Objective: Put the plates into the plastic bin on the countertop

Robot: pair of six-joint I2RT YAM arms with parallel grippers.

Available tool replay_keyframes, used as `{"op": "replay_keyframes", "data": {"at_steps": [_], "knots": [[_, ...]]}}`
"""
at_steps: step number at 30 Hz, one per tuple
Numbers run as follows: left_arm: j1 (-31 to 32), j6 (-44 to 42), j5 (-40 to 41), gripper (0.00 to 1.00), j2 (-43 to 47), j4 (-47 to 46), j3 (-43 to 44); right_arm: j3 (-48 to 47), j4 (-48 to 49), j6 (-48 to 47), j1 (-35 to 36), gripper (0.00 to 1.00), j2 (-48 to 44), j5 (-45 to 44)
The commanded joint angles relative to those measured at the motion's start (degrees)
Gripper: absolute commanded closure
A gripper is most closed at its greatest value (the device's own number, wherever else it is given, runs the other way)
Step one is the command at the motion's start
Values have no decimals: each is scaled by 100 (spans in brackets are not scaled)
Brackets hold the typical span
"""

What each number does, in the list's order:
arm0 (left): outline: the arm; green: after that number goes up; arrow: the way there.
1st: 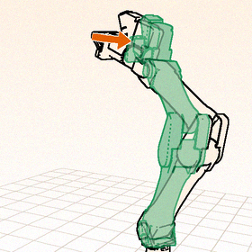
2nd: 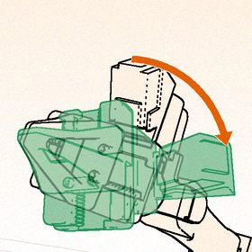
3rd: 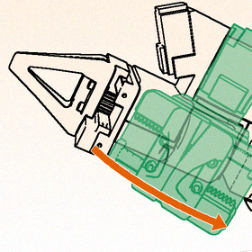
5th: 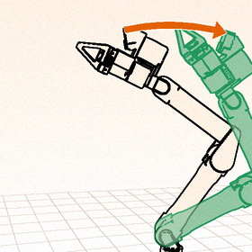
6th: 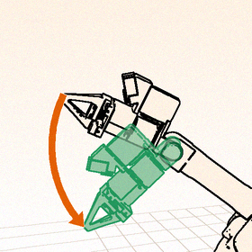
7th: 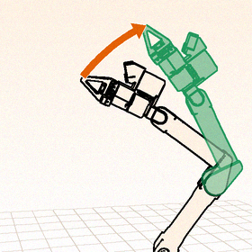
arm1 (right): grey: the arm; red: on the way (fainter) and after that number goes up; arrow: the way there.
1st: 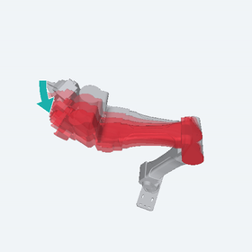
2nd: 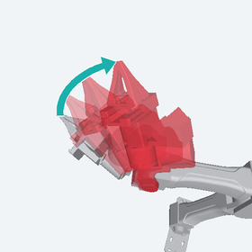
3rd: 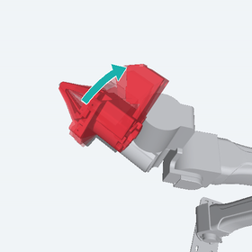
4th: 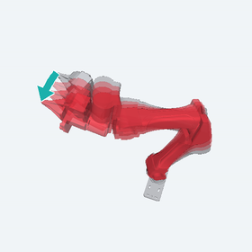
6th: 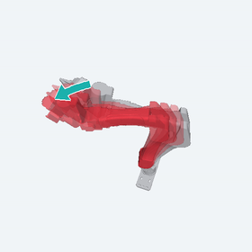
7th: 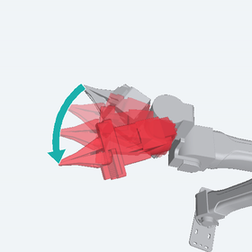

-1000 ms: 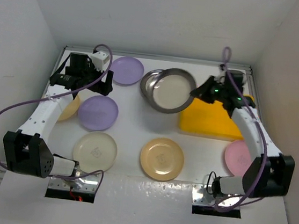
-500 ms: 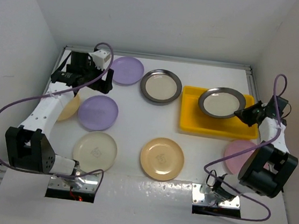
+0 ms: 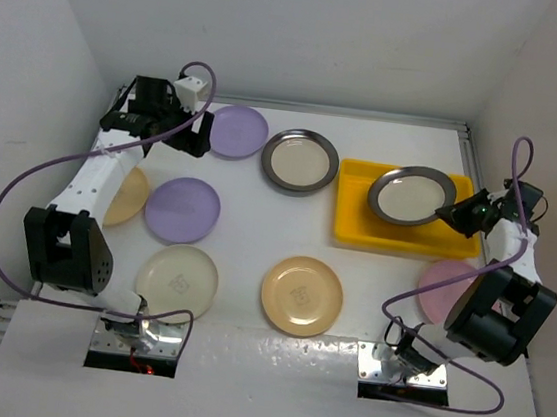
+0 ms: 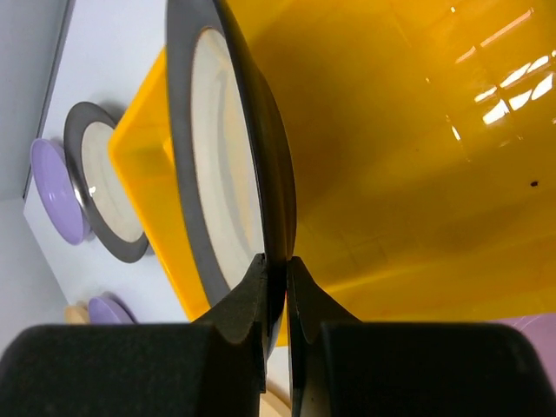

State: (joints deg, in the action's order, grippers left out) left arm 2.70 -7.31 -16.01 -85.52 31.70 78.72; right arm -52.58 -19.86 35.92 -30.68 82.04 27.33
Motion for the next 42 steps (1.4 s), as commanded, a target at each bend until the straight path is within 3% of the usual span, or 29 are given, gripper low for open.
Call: {"op": "replay_keyframes", "data": {"at_steps": [1,5,11,14,16,17,19,20,23,25,26,27,28,29,30,31,32,35,38,40,42], "knots": [[-50,-148,-183,10,-272,64,424,-174,298,20,-35,100,189,686],[-50,-201,-236,10,-580,117,723,212,728,108,-26,100,-13,414],[-50,-253,-438,10,-914,117,1013,125,606,-279,-52,99,734,308],[-50,-253,-438,10,-976,117,1067,73,703,-506,-44,62,901,-69],[-50,-253,-438,10,-1037,117,1119,-373,248,-961,61,46,1146,-480],[-50,-253,-438,10,-1090,117,1119,-715,-103,-1103,114,44,1287,-692],[-50,-253,-438,10,-1090,117,1119,-1288,-795,-1430,342,26,1533,-1717],[-50,-253,-438,10,-1090,117,1119,-1821,-940,-1587,491,0,1552,-2253],[-102,-253,-385,10,-1143,117,1119,-2485,-1310,-1808,1280,0,1429,-3687],[-103,-253,-306,10,-1143,117,1119,-2791,-1118,-1895,1668,0,1315,-3875],[-103,-253,-245,10,-1143,117,1172,-2854,-743,-1957,2244,0,1332,-3676],[-103,-253,-192,10,-1143,117,1172,-2898,-591,-2001,2459,9,1384,-3447],[-103,-253,-192,10,-1143,117,1172,-3081,-450,-2054,2600,30,1463,-3167],[-103,-253,-192,10,-1143,117,1172,-3205,-336,-2019,2985,66,1568,-2424],[-103,-253,-192,10,-1143,117,1172,-3345,-117,-1775,3023,69,2109,-2347],[-103,-253,-192,10,-1143,117,1172,-4025,-98,-1651,3276,62,2332,-2190],[-103,-253,-192,10,-1143,169,1172,-4346,-158,-1537,3366,33,2856,-1884],[-103,-315,-140,10,-1143,169,1172,-6112,-588,-1062,3471,14,4449,-804],[-103,-315,-69,10,-1143,169,1119,-8010,-801,-404,3524,11,5813,-265],[-156,-262,-69,10,-1143,169,1067,-7909,-51,-139,3586,11,6077,-167],[-156,-210,-130,10,-1143,169,1067,-7233,602,20,3656,17,6070,-140]]}}
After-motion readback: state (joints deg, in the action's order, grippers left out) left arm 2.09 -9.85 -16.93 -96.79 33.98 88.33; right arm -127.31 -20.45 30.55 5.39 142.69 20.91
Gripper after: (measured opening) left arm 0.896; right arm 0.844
